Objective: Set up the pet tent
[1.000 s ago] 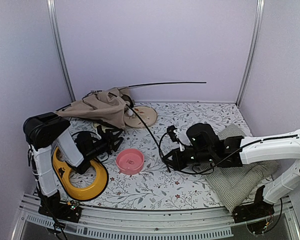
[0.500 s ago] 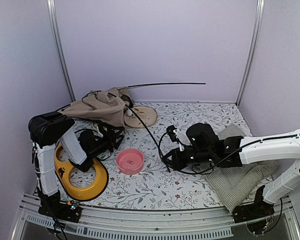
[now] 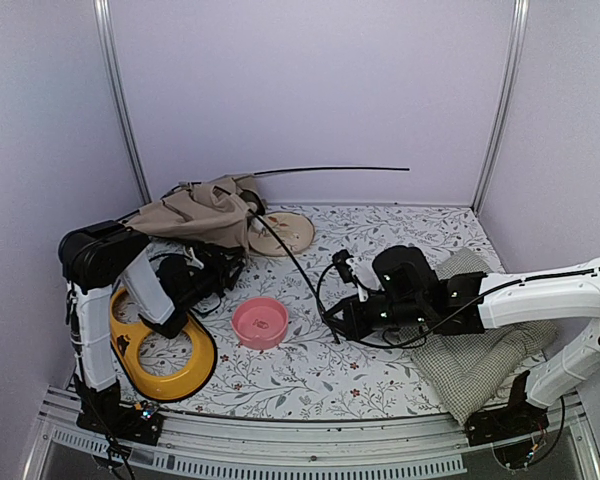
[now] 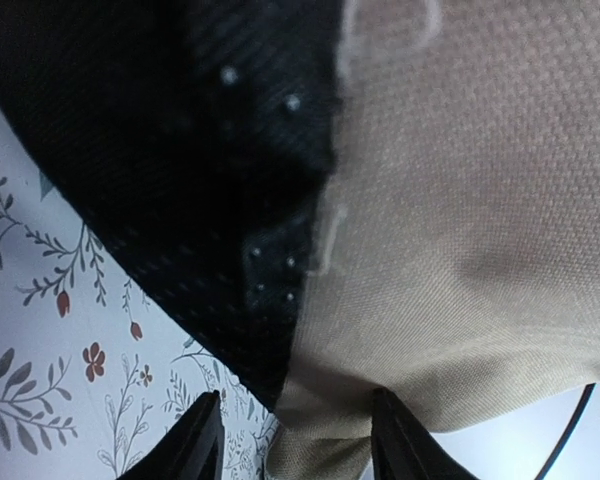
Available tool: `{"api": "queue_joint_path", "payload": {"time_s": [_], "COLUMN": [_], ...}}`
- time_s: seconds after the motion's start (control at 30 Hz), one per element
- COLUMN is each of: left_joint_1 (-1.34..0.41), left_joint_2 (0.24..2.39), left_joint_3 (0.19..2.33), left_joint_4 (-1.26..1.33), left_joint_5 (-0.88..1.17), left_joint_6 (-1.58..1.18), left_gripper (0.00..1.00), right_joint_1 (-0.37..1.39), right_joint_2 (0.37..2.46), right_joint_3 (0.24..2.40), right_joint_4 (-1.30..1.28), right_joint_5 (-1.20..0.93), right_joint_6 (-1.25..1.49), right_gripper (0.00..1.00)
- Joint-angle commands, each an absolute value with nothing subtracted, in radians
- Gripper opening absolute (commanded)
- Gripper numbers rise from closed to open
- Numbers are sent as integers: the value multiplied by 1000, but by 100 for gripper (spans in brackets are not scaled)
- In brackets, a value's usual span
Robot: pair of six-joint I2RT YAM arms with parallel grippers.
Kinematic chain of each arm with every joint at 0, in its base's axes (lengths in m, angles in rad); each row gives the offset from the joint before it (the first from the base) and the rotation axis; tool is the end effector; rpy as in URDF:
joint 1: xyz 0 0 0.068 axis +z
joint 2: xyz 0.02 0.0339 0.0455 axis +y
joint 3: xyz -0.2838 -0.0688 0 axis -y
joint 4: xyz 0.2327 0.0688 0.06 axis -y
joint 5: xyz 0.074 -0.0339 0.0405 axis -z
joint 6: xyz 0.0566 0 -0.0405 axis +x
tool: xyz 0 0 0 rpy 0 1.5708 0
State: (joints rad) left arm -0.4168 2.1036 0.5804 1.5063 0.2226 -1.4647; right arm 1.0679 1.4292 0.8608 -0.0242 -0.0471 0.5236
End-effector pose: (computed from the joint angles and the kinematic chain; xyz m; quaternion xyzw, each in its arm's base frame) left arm 0.3281 -0.1589 0.1262 -0.2871 0.6525 -0.6097 0.3465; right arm 0.1503 0.2787 0.2469 -0.2479 0.8471 0.3501 0.3138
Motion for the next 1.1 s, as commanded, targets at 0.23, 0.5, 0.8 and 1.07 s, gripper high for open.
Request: {"api": "queue_joint_path", "payload": {"time_s": [0.23, 0.5, 0.8, 1.07], "left_joint_1": [-411, -451, -473, -474], "left_joint_2": [2054, 2049, 2071, 2083], "left_joint_3": [559, 547, 534, 556], "left_joint_4": [1814, 1819, 1815, 1797], "left_joint_5": [259, 265, 270, 264], "left_joint_6": [-1421, -1435, -1445, -1433], "left_gripper": [55, 52, 50, 52], "right_joint_1": [1057, 1057, 1057, 1057], "right_joint_2": [1445, 1456, 1460, 1464], "right_joint_3": [894, 902, 903, 907], "right_joint_4": [60, 61, 63, 66], "right_joint_5": [-28, -35, -40, -44], "right_joint_6": [536, 536, 534, 532], "right_gripper": [0, 0, 0, 0]}}
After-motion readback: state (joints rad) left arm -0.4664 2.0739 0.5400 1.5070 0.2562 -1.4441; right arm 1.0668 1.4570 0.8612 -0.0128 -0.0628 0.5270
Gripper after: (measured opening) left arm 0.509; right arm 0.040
